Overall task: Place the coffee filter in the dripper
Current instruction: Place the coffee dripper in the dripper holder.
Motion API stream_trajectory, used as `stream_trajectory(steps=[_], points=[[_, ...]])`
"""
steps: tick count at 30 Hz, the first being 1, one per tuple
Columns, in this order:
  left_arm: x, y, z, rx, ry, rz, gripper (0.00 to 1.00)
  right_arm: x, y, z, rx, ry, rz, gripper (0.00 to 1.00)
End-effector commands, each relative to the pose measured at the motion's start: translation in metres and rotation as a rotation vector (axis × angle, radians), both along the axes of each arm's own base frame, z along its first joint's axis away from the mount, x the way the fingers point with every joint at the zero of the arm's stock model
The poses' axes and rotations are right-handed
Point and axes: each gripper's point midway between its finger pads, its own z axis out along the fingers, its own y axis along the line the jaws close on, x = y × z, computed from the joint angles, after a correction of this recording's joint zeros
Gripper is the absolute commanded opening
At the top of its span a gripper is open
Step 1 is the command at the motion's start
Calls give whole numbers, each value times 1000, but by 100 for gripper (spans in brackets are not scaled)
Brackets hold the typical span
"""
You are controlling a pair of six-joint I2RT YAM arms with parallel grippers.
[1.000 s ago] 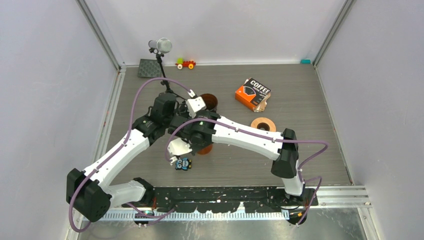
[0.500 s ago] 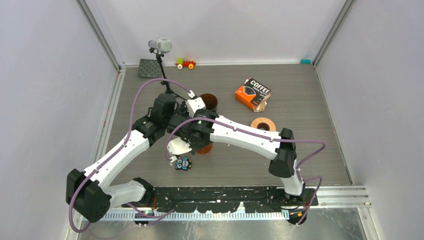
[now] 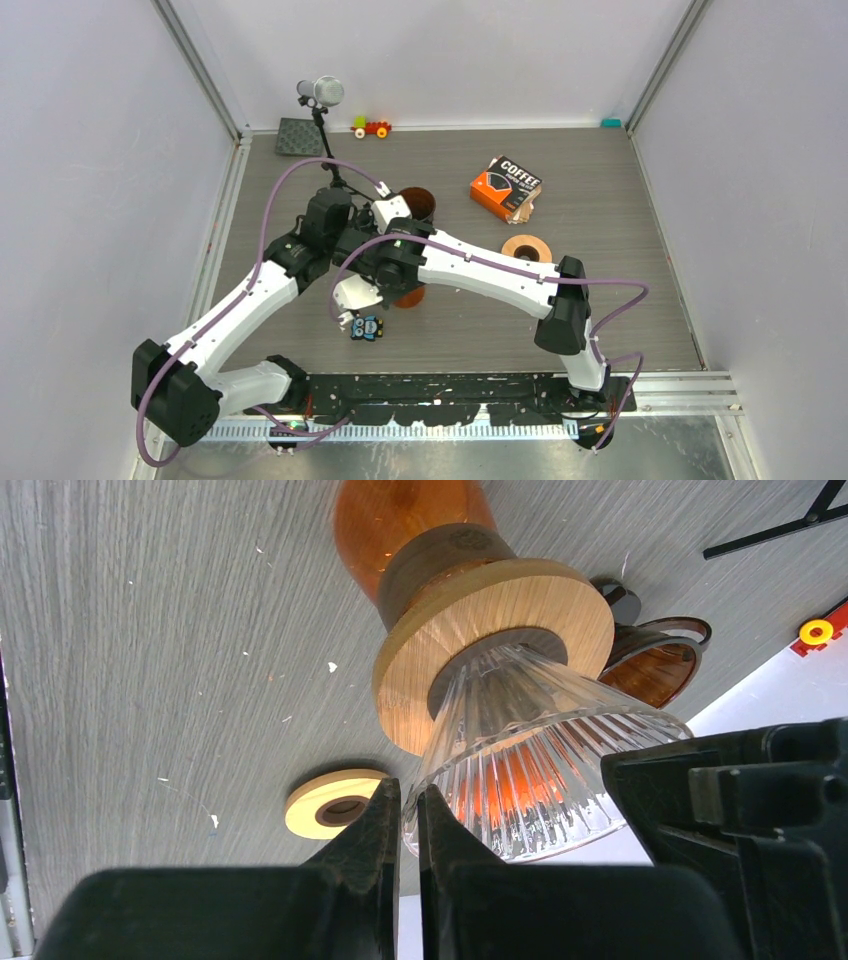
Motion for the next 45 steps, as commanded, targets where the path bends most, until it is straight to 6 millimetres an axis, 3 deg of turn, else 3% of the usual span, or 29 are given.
stream_trajectory(steps=[1, 21, 34, 45], points=[[-87, 92, -122, 496, 447, 46, 0, 8, 29, -19, 69, 29, 5, 1], [-58, 76, -81, 432, 370, 104, 1, 16, 28, 19, 192, -34, -41, 17], [-44, 72, -67, 417, 336, 128, 13, 11, 25, 40, 246, -30, -43, 31], [-36, 69, -44, 389, 287, 144, 26, 8, 20, 59, 298, -37, -54, 35]])
